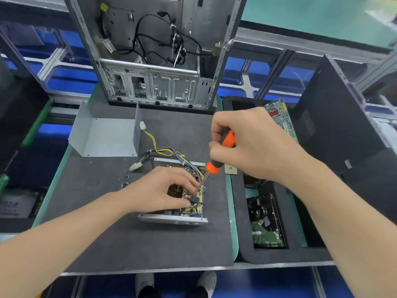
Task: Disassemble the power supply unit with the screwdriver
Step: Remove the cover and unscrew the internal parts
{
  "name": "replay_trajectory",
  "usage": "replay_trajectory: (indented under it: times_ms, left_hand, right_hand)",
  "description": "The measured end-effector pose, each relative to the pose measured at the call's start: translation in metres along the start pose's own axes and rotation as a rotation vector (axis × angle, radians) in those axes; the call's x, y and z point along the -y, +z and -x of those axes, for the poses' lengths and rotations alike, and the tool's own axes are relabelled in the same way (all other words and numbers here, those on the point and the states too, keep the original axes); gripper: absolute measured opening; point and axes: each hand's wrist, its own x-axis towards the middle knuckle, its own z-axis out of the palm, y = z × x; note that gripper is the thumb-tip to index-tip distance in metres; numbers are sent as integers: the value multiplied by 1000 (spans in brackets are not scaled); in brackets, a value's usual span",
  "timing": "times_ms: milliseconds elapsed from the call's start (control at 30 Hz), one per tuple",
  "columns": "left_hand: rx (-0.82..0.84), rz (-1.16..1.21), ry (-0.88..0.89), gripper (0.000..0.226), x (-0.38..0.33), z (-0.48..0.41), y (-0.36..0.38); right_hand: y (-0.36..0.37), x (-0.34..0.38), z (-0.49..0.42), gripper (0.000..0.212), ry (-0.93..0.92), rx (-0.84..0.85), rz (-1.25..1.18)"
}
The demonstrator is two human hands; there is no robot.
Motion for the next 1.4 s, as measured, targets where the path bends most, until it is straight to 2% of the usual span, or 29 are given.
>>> replay_trajectory:
  times_ms: [100,233,367,467,567,633,700,767,1000,1167,1400]
  left_hand:
    - [-30,53,-33,20,-4,-2,2]
    - [-141,109,-80,7,-8,-5,9]
    - [-159,-77,-4,2,-7,-2,0]
    - [-340,-200,-56,1,3,10,-24]
    - [-540,-246,-217,8,21,38,-47]
    - [-605,-254,-321,11,33,61,-53]
    - [-586,-277,-413,16,44,83,-54]
    - [-522,-314,-495,18,54,99,-49]
    - [-433,-379,-528,13,69,104,-30]
    - [-409,-350,-598,14,72,100,-28]
    - [-353,-305,-659,22,71,97,-34]
  right_hand:
    - [-13,2,4,13,12,-34,-5]
    - [-20,3,8,11,11,-68,-15]
    - [-18,2,7,12,3,-117,-12]
    - [-13,2,2,14,17,-197,-81]
    - [-3,11,-8,25,42,-272,-161]
    - [5,20,-17,31,30,-282,-210]
    - [15,29,-27,30,12,-256,-233]
    - [25,37,-36,27,-20,-217,-145]
    - [59,52,-50,31,-121,-110,-65]
    - [68,46,-47,30,-83,-59,-39]
    - [65,36,-36,28,-5,-90,-111]
